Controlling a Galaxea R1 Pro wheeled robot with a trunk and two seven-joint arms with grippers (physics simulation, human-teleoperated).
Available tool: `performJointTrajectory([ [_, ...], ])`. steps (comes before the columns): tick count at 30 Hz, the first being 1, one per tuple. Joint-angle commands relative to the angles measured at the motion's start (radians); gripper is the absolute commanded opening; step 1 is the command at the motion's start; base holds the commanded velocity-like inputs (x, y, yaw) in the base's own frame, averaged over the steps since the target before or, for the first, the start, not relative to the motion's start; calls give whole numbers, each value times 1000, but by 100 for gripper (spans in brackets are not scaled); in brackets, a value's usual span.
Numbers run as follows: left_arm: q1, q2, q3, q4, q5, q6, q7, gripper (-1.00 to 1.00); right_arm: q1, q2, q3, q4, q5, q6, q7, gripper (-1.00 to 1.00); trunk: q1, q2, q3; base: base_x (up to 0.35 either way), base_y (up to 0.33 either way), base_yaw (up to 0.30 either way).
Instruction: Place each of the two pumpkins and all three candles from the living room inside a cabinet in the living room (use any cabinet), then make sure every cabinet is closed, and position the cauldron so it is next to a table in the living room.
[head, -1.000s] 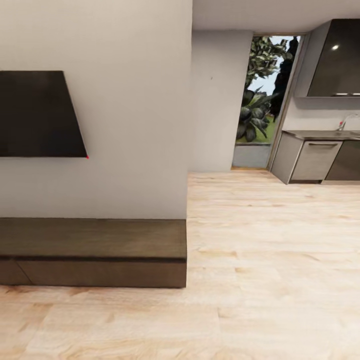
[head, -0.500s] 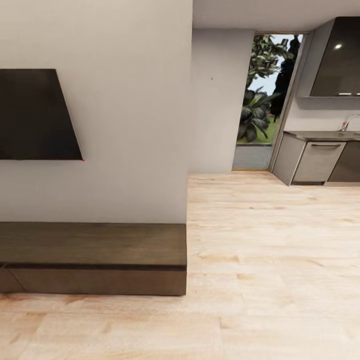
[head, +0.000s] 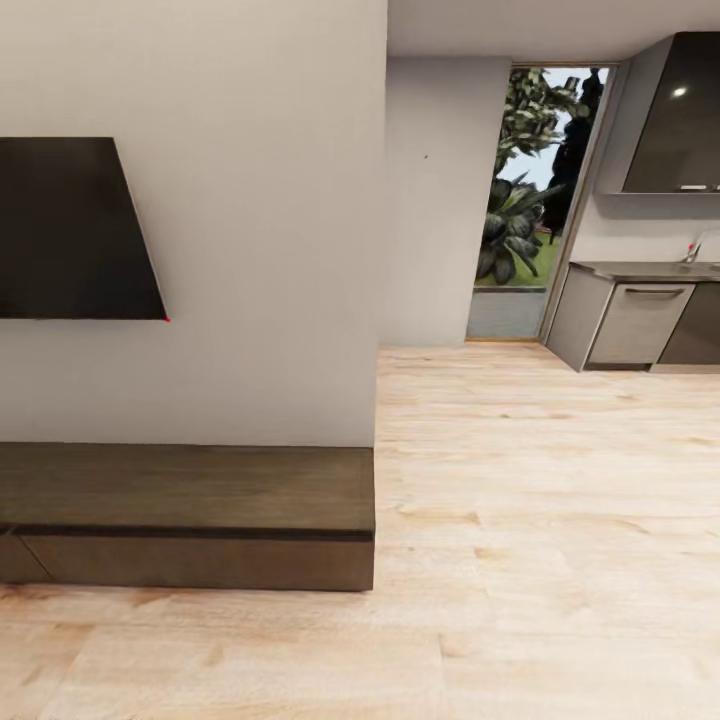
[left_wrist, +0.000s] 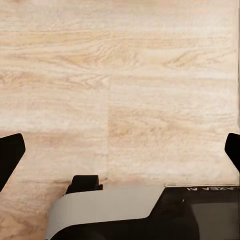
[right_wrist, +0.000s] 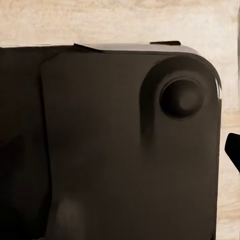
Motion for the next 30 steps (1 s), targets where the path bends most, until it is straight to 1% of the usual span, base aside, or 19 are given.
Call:
performJointTrajectory([
  [1, 0, -2, 1, -64, 1, 68, -1, 100, 0, 0, -1, -40, -1, 10, 0, 100, 0, 0, 0, 0, 0, 0],
  [3, 0, -1, 2, -172, 2, 205, -2, 100, -2, -1, -2, -92, -2, 38, 0, 100, 0, 0, 0, 0, 0, 0],
  [5, 0, -3, 3, -278, 2, 340, -2, 100, -6, -2, -3, -138, -3, 104, 1, 100, 0, 0, 0, 0, 0, 0],
  [6, 0, -3, 3, -299, 3, 365, -2, 100, -8, -2, -3, -150, -3, 121, 1, 100, 0, 0, 0, 0, 0, 0],
  [7, -1, -6, 4, -357, 3, 425, -1, 100, -10, -2, -4, -195, -4, 165, 1, 100, 0, 0, 0, 0, 0, 0],
  [9, -8, -19, 4, -431, 3, 477, 0, 100, -11, -4, -5, -273, -12, 218, 1, 100, 0, 0, 0, 0, 0, 0],
  [11, -14, -28, 4, -469, 3, 504, 0, 100, -12, -7, -5, -320, -30, 255, 1, 100, 0, 0, 0, 0, 0, 0],
  [12, -22, -31, 4, -486, 3, 525, 0, 100, -13, -9, -5, -352, -50, 277, 1, 100, 0, 0, 0, 0, 0, 0],
  [14, -35, -35, 4, -496, 3, 546, 1, 100, -16, -12, -5, -383, -70, 293, 1, 100, 0, 0, 0, 0, 0, 0],
  [16, -65, -43, 3, -502, 3, 573, 1, 100, -32, -14, -5, -414, -106, 304, 1, 100, 0, 0, 0, 0, 0, 0],
  [17, -86, -45, 3, -504, 3, 581, 0, 100, -51, -15, -5, -422, -127, 307, 1, 100, 0, 0, 0, 0, 0, 0],
  [19, -118, -43, 3, -505, 3, 597, -3, 100, -79, -15, -5, -428, -151, 310, 1, 100, 0, 0, 0, 0, 0, 0],
  [22, -132, -42, 3, -507, 3, 622, -5, 100, -102, -13, -5, -436, -159, 311, 1, 100, 0, 0, 0, 0, 0, 0],
  [23, -136, -45, 3, -522, 3, 642, -6, 100, -116, -12, -5, -447, -161, 312, 1, 100, 0, 0, 0, 0, 0, 0],
  [27, -140, -46, -4, -618, 2, 732, -12, 100, -137, -12, -4, -469, -162, 309, 1, 100, 0, 0, 0, 0, 0, 0],
  [29, -141, -45, -4, -648, 2, 752, -12, 100, -139, -10, -2, -471, -162, 307, 1, 100, 0, 0, 0, 0, 0, 0],
  [30, -141, -47, -5, -680, 3, 773, -13, 100, -141, -7, 5, -470, -159, 299, 0, 100, 0, 0, 0, 0, 0, 0],
])
